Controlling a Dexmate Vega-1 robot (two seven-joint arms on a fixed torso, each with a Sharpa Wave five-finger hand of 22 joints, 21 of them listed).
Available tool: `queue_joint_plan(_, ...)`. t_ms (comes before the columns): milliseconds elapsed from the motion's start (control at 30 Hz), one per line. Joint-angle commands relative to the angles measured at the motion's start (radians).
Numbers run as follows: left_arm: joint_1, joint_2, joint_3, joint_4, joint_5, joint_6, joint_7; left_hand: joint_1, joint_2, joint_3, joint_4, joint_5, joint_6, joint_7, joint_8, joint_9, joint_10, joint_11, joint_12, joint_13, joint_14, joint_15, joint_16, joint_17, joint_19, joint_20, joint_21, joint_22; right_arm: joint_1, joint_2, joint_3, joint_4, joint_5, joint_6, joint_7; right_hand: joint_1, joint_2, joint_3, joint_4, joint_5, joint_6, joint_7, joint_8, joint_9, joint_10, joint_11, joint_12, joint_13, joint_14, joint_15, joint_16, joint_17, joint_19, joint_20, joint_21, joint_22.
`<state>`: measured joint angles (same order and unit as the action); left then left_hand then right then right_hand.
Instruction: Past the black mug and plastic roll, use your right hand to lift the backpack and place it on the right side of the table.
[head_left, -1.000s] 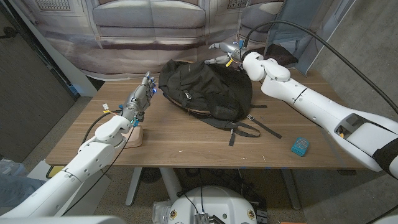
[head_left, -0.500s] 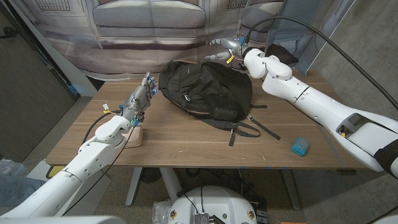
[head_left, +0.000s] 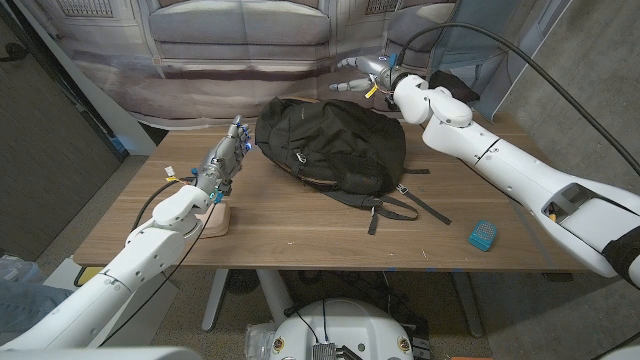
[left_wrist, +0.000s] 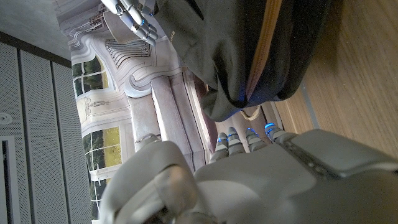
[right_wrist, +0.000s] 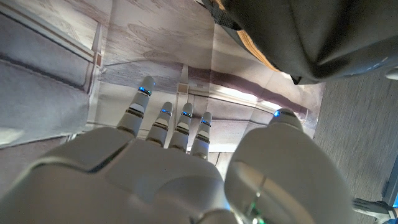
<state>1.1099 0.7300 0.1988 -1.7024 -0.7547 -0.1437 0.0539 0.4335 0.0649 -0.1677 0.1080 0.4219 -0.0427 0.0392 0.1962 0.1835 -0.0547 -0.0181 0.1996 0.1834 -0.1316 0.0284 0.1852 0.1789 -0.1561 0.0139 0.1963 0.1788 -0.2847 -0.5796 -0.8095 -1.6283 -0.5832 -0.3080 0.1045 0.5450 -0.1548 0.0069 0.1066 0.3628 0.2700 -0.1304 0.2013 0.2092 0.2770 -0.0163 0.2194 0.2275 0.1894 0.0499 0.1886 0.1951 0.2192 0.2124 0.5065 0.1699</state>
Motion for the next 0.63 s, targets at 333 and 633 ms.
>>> queue_joint_plan(333, 0.003, 0.005, -0.004, 0.001, -0.002, -0.005, -0.007, 0.003, 0.008, -0.011, 0.000, 0.005, -0.002, -0.001, 0.001, 0.004, -0.012, 0.002, 0.000, 0.002, -0.006, -0.003, 0.002, 0.004, -0.008, 0.004, 0.005, 0.004, -0.017, 0.007, 0.040, -0.012, 0.075, 0.040, -0.054, -0.007, 0.010, -0.008, 0.006, 0.013, 0.009, -0.007, 0.004, -0.001, 0.006, 0.001, 0.010, 0.000, 0.009, -0.001, 0.007, 0.001, 0.021, 0.001, -0.008, 0.006)
queue_joint_plan(633, 0.010, 0.006, -0.009, 0.002, -0.009, -0.008, -0.010, 0.004, 0.009, -0.013, 0.000, 0.005, -0.002, -0.001, 0.001, 0.004, -0.011, 0.000, 0.001, 0.002, -0.006, -0.003, 0.002, 0.004, -0.008, 0.005, 0.004, 0.004, -0.013, 0.015, 0.032, -0.002, 0.082, 0.041, -0.059, -0.008, 0.016, -0.010, 0.007, 0.018, 0.014, -0.008, 0.005, -0.001, 0.007, -0.002, 0.012, -0.002, 0.011, -0.001, 0.008, 0.000, 0.027, 0.002, -0.013, 0.006)
